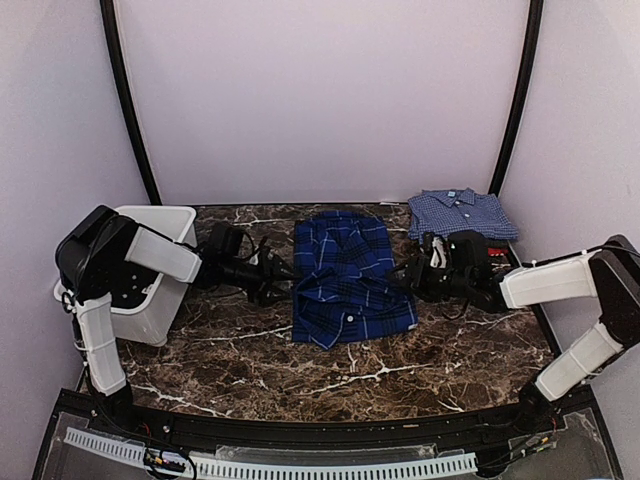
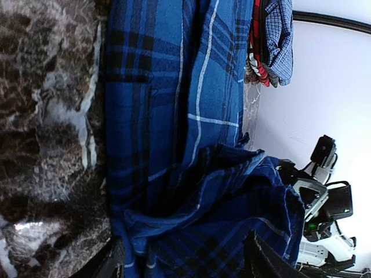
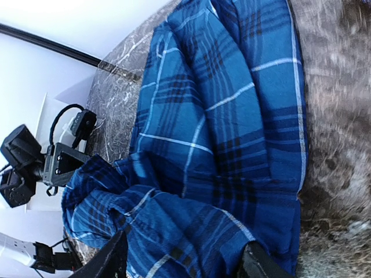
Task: Fold and stack the long sleeve shirts
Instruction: Fold the rectangle-folded shirt at the center of the board.
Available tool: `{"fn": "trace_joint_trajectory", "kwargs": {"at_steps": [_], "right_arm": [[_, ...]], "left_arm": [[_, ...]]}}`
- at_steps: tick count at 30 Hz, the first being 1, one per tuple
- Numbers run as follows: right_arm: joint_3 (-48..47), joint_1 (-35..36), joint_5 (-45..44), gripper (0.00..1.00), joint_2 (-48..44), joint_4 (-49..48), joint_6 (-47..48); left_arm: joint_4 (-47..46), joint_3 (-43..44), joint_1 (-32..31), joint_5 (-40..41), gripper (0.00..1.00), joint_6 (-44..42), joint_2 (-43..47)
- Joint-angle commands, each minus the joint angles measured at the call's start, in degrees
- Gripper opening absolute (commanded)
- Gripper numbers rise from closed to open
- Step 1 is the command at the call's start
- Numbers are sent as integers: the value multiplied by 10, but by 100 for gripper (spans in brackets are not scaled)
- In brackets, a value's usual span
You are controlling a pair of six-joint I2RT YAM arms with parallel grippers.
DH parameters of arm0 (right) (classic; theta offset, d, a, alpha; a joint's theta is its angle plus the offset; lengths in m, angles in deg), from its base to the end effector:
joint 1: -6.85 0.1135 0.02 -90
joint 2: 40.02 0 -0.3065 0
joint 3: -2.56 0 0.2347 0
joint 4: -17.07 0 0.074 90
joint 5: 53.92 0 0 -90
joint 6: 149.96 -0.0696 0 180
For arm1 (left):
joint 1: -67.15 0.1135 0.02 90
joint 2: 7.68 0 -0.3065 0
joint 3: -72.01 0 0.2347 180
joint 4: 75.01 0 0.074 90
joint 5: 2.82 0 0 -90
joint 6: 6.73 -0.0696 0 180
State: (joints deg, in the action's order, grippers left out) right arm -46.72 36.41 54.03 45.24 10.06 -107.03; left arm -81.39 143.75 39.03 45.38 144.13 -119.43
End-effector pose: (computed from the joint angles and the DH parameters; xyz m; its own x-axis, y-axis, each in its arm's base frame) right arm 0.2567 0.1702 0.2132 -0.8023 0.3457 -0.4866 -0.1709 0.6480 0.7422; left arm 0.3469 -0.2380 0.1776 -0.9723 -0.2187 -0.0830 -0.0172 0.4208 -0.9070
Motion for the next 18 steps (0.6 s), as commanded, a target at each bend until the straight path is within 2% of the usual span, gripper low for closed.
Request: {"fn": "trace_joint_trajectory", "kwargs": {"at_steps": [1, 5, 11, 14, 18], "right_arm": [[-25, -4, -43, 63, -40, 64, 74], [-33, -4, -33, 68, -38, 85, 90], [-53, -5, 2, 70, 14, 76, 81], [-62, -11, 22, 70, 40, 51, 71], [-89, -14, 4, 70, 39, 78, 94]], "left_arm": [[50, 31, 10, 11, 70, -59, 41], [66, 51, 11, 4, 71, -78, 40], [91, 60, 11, -4, 70, -97, 45], [107, 48, 11, 0, 70, -114, 62], [130, 8, 7, 13, 69, -144, 115]]}}
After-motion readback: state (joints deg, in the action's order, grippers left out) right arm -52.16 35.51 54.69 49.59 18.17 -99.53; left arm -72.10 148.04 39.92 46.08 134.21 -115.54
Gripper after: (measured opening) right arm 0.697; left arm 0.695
